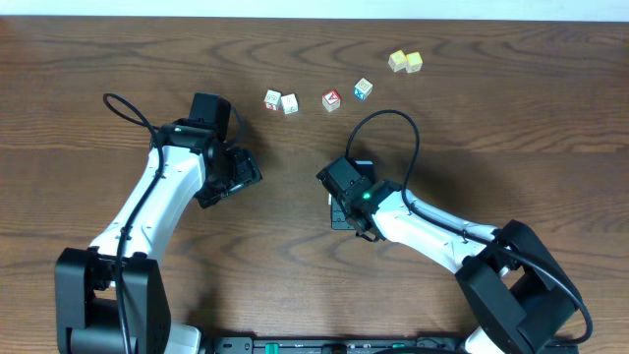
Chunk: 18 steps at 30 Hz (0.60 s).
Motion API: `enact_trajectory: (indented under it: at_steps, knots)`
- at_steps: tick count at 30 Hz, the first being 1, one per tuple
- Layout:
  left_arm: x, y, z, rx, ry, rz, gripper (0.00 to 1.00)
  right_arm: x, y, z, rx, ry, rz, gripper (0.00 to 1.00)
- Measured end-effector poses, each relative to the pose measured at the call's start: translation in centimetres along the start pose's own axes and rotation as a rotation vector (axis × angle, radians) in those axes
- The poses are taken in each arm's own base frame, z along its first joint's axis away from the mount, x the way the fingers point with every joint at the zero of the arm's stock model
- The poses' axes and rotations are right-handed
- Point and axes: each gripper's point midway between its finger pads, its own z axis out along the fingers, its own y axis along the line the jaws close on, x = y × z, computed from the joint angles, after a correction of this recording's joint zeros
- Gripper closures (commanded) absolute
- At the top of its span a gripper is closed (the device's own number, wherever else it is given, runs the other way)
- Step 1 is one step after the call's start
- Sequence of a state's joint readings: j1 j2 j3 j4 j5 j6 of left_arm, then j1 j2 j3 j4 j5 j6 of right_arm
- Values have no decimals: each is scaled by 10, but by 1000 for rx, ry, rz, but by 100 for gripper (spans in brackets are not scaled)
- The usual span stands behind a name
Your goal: Lift 4 blocks
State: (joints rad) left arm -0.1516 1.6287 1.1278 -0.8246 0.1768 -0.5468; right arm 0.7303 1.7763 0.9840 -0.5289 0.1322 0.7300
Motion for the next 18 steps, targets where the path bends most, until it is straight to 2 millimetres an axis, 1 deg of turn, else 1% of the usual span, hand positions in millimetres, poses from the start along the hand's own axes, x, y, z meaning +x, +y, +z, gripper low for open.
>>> enact_trajectory:
  at_steps: [18]
  knots:
    - [0,0,0,0,0,0,23,-4,1,0,-9,-12,-1,99]
